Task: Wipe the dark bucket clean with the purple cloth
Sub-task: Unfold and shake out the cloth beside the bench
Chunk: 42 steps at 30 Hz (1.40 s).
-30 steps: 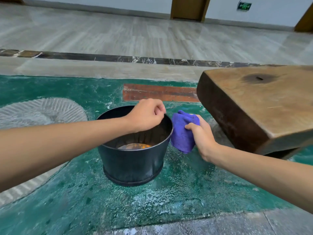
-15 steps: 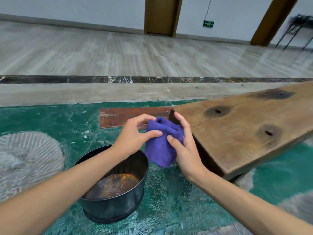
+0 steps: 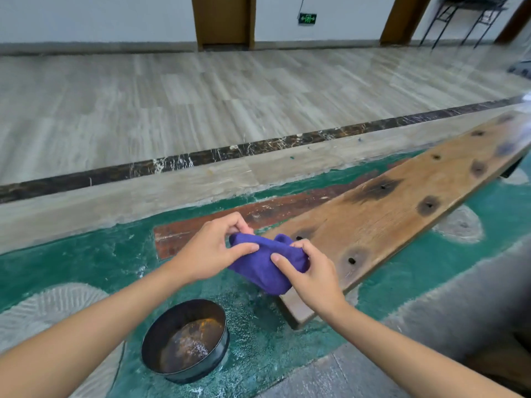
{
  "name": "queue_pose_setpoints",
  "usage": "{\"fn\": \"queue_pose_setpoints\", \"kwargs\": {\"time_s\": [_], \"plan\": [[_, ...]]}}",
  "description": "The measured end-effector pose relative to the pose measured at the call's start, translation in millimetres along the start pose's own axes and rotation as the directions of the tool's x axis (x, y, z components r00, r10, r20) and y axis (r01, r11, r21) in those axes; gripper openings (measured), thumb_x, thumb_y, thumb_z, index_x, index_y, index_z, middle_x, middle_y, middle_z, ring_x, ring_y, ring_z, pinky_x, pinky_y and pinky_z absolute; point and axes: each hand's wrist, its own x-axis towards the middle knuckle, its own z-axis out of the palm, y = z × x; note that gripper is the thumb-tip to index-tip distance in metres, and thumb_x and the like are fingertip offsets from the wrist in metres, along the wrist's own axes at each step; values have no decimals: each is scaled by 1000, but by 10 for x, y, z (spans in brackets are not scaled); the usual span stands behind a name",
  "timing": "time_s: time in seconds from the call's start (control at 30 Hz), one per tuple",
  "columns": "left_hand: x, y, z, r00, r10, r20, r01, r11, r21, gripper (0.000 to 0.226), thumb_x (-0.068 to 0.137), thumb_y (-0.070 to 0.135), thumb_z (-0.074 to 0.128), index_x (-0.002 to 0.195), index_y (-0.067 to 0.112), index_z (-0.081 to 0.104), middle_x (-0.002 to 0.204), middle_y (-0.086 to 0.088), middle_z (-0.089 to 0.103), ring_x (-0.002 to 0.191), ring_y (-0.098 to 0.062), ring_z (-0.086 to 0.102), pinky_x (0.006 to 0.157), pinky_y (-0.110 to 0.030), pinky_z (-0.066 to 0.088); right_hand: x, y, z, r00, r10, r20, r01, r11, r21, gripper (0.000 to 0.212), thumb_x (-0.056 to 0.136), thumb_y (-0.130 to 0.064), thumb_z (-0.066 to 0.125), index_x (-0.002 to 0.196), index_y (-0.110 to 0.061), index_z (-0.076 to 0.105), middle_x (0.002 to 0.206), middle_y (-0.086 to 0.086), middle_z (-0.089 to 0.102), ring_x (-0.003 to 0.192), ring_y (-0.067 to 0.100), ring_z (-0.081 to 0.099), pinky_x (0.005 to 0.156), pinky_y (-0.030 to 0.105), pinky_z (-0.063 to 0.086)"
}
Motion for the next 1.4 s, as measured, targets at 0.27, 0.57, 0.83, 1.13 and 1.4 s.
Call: {"fn": "queue_pose_setpoints", "kwargs": {"time_s": [0.27, 0.57, 0.83, 1.13, 1.4], "plan": [[160, 2108, -687, 974, -225, -11, 220, 959, -177, 21, 77, 25, 76, 81, 18, 57, 74, -10, 75, 67, -21, 68, 70, -51, 57, 135, -1829, -1388, 995, 98, 26, -90, 968, -233, 41, 87, -36, 77, 123, -24, 60, 122, -1, 59, 113, 7, 56, 98, 30, 49], [2, 3761, -950, 933, -357, -41, 258, 746, -614, 24, 89, 23, 71, 104, 6, 65, 89, -13, 78, 75, -22, 74, 58, -26, 56, -292, -3376, -1986, 999, 7, 47, -14, 988, 157, 52, 75, -33, 87, 119, -22, 61, 119, -4, 68, 104, 2, 68, 75, 17, 59], [-27, 4193, -966, 967, -252, -41, 198, 839, -506, 15, 90, 6, 65, 103, 12, 69, 93, -16, 77, 86, -32, 73, 82, -45, 55, -42, -3592, -2534, 992, -99, 77, 98, 995, 19, 33, 78, -13, 45, 95, -14, 73, 84, 11, 75, 80, 37, 68, 75, 51, 55], [174, 4370, -983, 981, -175, -83, 149, 956, -251, 19, 88, -4, 55, 86, 7, 70, 73, -3, 74, 60, -4, 63, 56, -17, 48, 121, -3426, -3324, 984, 52, 169, -71, 992, 107, 43, 89, 6, 42, 101, -16, 77, 102, -3, 79, 94, 5, 69, 80, 17, 50], [409, 4318, -760, 973, 94, 211, -116, 988, 97, 19, 92, 7, 58, 95, 17, 74, 91, 6, 78, 91, -12, 72, 79, -29, 54, -26, -3036, -4078, 962, -134, 236, 229, 867, -443, 29, 99, -8, 61, 124, -17, 73, 122, -5, 76, 114, 5, 64, 94, 15, 42]]}}
